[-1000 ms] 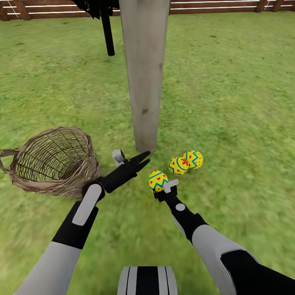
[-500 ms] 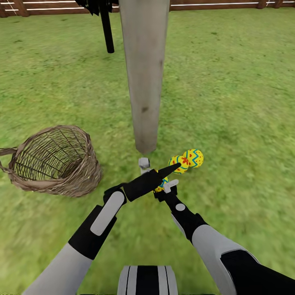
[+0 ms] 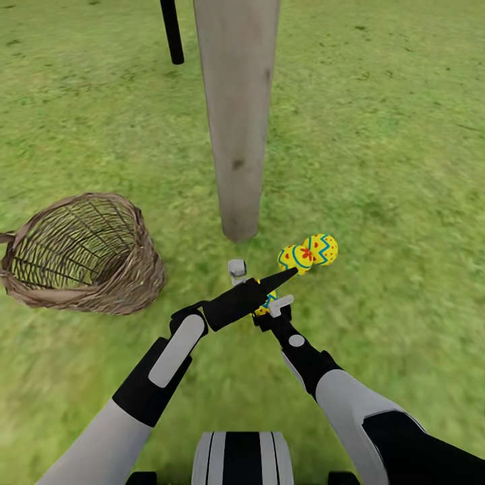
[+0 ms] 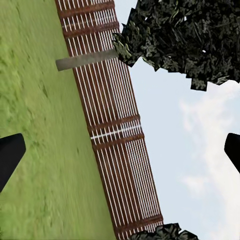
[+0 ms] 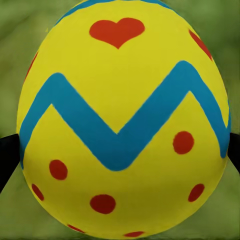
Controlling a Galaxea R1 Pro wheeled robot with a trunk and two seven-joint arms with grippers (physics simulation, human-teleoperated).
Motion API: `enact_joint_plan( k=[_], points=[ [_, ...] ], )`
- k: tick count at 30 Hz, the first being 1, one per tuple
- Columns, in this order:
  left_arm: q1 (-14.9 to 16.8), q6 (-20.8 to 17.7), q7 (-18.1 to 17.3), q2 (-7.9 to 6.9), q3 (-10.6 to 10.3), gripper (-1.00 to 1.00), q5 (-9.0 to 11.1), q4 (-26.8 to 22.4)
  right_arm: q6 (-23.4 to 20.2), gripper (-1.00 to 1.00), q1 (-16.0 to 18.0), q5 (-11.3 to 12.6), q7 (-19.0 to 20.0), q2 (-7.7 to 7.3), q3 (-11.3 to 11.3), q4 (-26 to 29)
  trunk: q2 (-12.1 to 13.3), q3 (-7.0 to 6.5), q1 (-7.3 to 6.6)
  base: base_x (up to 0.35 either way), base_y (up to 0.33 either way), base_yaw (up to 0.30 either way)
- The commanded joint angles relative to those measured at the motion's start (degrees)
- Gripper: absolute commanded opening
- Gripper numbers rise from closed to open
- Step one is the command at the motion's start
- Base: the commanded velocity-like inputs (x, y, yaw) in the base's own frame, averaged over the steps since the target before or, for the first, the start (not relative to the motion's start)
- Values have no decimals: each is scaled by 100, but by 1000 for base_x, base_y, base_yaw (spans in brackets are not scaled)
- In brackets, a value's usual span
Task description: Take the three Easter eggs out of the wicker basket on the lawn in the garden, then place them on the lawn next to a single tree (choose any tree) so that all three eggs are next to the same tree and none are left in the basket.
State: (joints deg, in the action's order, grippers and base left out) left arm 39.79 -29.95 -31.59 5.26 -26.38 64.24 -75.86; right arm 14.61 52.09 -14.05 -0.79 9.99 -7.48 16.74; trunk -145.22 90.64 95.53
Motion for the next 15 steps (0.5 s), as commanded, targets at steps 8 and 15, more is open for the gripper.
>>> enact_joint_plan(
  k=[8,15],
  points=[
    [2,-45,-5,-16,10,100,53,1,15,-100,3,-23,-13,1,10,2,-8,114,12,0,0,0],
    [2,-43,-7,-17,10,100,56,1,22,-100,3,-10,-17,1,10,15,-8,114,12,50,-8,0]
  ],
)
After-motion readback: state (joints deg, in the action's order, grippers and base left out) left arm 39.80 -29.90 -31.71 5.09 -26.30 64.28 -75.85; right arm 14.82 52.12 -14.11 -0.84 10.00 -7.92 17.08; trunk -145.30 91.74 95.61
